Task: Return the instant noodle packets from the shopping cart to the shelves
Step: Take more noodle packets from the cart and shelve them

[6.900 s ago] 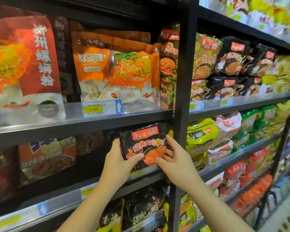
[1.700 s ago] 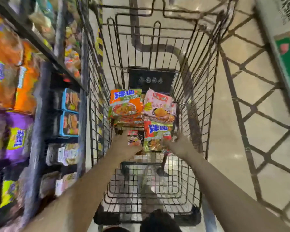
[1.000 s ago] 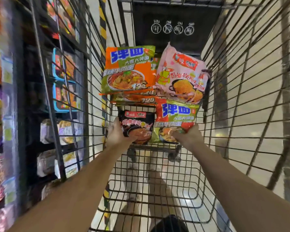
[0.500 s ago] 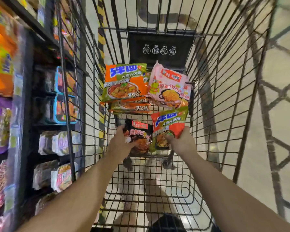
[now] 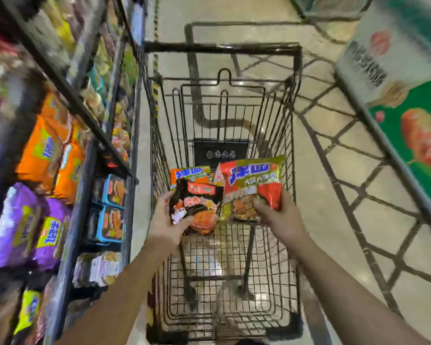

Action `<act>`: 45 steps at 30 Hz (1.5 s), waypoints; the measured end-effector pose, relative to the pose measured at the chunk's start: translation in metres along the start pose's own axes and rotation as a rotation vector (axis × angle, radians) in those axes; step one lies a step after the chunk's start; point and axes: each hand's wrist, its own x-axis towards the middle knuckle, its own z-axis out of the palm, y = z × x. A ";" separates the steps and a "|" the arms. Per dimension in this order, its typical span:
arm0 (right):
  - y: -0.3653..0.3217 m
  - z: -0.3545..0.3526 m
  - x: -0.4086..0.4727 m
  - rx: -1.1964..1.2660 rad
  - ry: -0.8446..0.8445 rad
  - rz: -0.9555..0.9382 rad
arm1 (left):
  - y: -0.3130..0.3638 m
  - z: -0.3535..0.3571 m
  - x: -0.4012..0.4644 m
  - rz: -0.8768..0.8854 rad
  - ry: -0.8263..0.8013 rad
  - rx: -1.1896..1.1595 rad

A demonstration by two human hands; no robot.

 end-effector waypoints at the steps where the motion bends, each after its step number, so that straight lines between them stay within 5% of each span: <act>1: -0.019 -0.007 -0.011 0.010 0.011 -0.038 | 0.018 -0.012 -0.010 0.032 0.007 -0.029; 14: -0.203 -0.104 -0.155 0.217 0.101 -0.480 | 0.184 -0.128 -0.132 0.385 0.168 -0.231; 24: -0.250 -0.179 -0.198 0.285 -0.058 -0.631 | 0.260 -0.144 -0.197 0.473 0.153 -0.477; 34: -0.286 -0.214 -0.210 0.274 -0.252 -0.783 | 0.307 -0.131 -0.258 0.572 0.305 -0.594; 45: -0.328 -0.167 -0.254 0.271 -0.543 -0.930 | 0.295 -0.172 -0.372 0.627 0.566 -0.673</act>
